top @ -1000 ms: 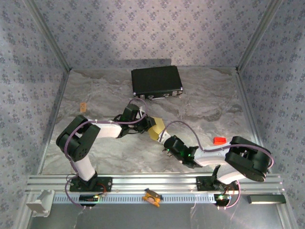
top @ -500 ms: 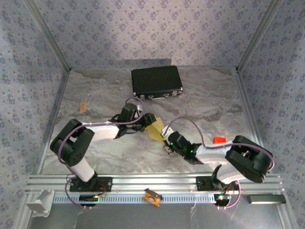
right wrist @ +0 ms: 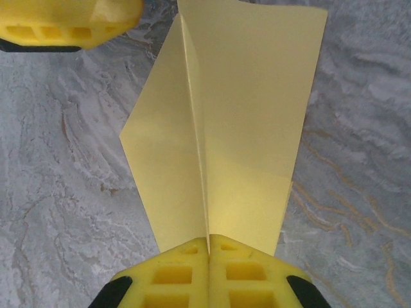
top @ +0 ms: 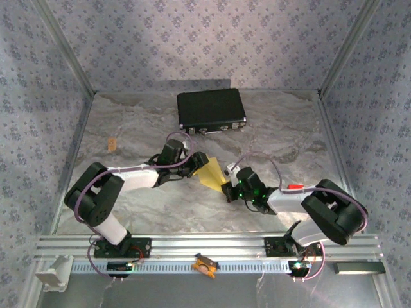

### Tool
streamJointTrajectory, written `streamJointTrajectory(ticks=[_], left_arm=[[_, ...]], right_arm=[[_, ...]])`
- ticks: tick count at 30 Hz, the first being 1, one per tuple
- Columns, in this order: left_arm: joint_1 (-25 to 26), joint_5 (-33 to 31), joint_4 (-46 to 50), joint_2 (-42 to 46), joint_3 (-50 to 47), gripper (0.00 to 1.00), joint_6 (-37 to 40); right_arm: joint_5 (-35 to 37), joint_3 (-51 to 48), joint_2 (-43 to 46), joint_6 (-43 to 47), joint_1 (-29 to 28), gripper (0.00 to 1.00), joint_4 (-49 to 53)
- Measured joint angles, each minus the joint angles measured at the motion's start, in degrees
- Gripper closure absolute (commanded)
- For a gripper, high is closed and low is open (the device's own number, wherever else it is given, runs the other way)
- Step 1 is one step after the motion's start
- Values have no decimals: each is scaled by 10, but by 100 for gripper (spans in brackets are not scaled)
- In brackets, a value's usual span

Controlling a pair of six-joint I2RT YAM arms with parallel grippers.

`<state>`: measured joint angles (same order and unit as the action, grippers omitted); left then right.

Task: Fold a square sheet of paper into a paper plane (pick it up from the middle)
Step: Fourth fold the wing at the center of the table.

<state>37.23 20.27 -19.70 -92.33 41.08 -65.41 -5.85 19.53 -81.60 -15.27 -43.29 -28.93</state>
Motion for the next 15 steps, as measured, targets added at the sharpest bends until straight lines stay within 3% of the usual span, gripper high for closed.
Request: streamJointTrajectory(ticks=[15], left_arm=[[0, 4, 5, 0, 6, 39, 4]], right_arm=[[-75, 9, -21, -31, 28, 100, 0]])
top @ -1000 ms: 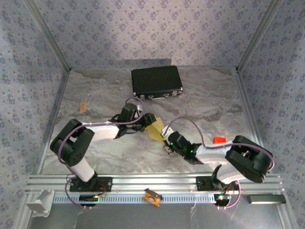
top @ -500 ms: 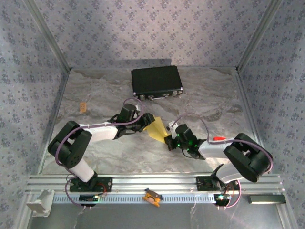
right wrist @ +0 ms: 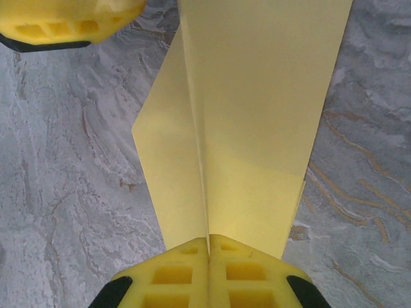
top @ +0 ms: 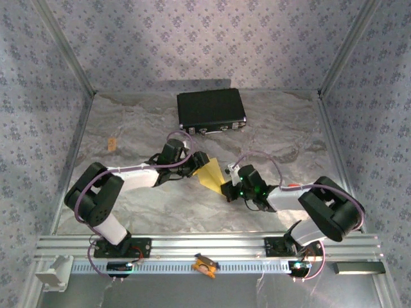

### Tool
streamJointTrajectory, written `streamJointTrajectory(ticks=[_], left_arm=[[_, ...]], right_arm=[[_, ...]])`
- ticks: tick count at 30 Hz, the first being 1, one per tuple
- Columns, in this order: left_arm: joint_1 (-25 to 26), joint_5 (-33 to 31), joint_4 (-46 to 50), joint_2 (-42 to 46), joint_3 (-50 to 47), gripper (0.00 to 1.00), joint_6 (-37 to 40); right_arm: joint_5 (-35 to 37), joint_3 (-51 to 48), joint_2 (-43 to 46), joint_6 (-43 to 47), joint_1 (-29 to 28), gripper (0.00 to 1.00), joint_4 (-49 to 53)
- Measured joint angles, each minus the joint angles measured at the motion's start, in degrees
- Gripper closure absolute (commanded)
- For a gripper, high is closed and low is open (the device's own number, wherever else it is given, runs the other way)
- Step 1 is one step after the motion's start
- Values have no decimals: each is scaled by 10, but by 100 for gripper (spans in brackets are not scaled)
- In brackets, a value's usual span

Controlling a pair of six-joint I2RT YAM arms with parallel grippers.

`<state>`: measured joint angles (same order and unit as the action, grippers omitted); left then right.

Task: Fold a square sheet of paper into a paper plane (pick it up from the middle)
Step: Fourth fold the wing at the center of the table.

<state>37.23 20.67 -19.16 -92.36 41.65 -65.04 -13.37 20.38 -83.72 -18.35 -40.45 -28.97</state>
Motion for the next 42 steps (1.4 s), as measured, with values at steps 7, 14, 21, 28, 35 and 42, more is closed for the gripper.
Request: streamJointTrajectory(ticks=[7, 14, 21, 28, 35, 42], left_arm=[[1, 4, 0, 0, 0, 41, 0], [6, 5, -1, -13, 5, 49, 0], [12, 10, -2, -34, 19, 68, 0], [16, 12, -3, -65, 30, 75, 0], [23, 12, -10, -89, 47, 77, -1], [25, 12, -24, -109, 59, 80, -3]], right_arm=[[-64, 5, -33, -44, 29, 100, -20], [-143, 6, -72, -96, 69, 100, -72], [-205, 17, -103, -144, 100, 100, -97], [-233, 27, -114, -177, 122, 100, -99], [-261, 43, -137, -199, 135, 100, -94], [-296, 55, -152, -220, 154, 100, -85]])
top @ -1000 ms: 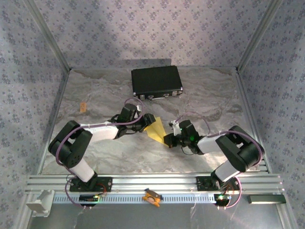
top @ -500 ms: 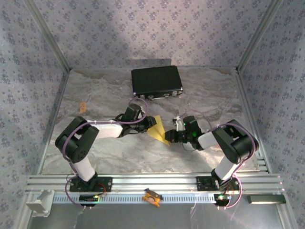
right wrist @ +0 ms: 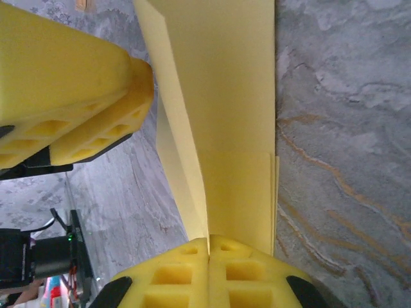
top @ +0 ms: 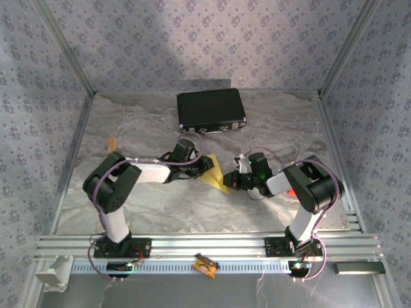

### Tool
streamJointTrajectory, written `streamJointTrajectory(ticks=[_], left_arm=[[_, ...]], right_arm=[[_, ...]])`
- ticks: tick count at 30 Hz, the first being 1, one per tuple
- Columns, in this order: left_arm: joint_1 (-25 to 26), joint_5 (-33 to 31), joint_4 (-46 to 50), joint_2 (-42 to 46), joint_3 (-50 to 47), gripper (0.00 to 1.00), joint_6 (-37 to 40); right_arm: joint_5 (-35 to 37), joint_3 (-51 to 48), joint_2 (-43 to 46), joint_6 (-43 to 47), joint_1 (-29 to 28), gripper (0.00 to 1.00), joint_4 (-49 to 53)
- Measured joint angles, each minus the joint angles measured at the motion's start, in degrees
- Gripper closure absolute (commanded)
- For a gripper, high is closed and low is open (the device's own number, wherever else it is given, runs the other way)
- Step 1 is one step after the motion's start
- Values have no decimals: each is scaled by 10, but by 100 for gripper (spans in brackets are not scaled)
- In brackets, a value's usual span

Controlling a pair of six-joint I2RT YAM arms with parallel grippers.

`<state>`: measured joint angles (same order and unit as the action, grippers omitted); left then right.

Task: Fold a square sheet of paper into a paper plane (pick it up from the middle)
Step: Fourth fold the wing at the center of the table.

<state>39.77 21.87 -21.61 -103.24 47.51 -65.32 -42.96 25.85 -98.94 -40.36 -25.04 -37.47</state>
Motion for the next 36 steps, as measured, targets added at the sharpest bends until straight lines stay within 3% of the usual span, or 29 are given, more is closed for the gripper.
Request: streamJointTrajectory(ticks=[36], left_arm=[[4, -7, 7, -68, 47, 85, -5]], right_arm=[[-38, 36, -15, -23, 18, 100, 70]])
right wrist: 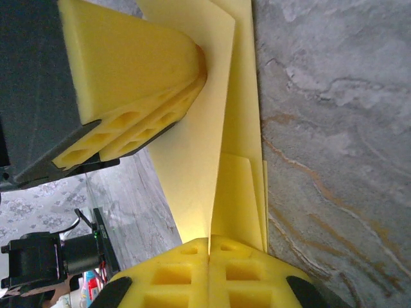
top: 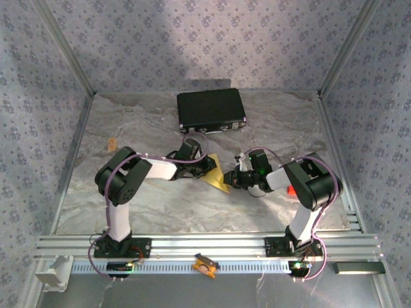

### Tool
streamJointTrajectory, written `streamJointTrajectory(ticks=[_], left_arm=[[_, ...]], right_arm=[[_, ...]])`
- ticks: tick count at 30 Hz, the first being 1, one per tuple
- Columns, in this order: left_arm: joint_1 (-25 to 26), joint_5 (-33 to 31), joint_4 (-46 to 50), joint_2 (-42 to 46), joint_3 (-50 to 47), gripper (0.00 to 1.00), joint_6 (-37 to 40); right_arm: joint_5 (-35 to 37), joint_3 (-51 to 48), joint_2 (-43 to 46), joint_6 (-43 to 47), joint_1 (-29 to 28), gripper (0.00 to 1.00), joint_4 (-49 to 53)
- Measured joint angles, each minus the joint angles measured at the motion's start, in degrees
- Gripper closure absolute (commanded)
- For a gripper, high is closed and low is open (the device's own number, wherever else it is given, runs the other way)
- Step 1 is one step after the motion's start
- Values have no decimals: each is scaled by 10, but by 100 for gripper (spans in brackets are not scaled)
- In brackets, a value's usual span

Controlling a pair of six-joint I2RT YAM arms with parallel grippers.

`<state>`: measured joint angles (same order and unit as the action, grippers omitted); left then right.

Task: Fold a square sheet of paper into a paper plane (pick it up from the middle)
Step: Fourth fold the wing at the center of the table.

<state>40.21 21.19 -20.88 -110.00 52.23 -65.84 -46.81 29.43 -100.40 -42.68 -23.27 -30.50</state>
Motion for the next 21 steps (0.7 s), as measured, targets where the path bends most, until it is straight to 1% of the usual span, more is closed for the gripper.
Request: streamJointTrajectory(ticks=[10, 13, 18, 21], left_arm=[[0, 5, 23, -12, 23, 86, 13], [0, 9, 29, -15, 28, 86, 17], [0, 11, 30, -16, 28, 87, 22], [0, 11, 30, -16, 28, 87, 24]], right_arm=[[0, 1, 0, 0, 0, 99, 3], [0, 2, 0, 0, 0, 94, 6], [1, 6, 7, 2, 0, 82, 21], [5, 8, 20, 10, 0, 79, 41]])
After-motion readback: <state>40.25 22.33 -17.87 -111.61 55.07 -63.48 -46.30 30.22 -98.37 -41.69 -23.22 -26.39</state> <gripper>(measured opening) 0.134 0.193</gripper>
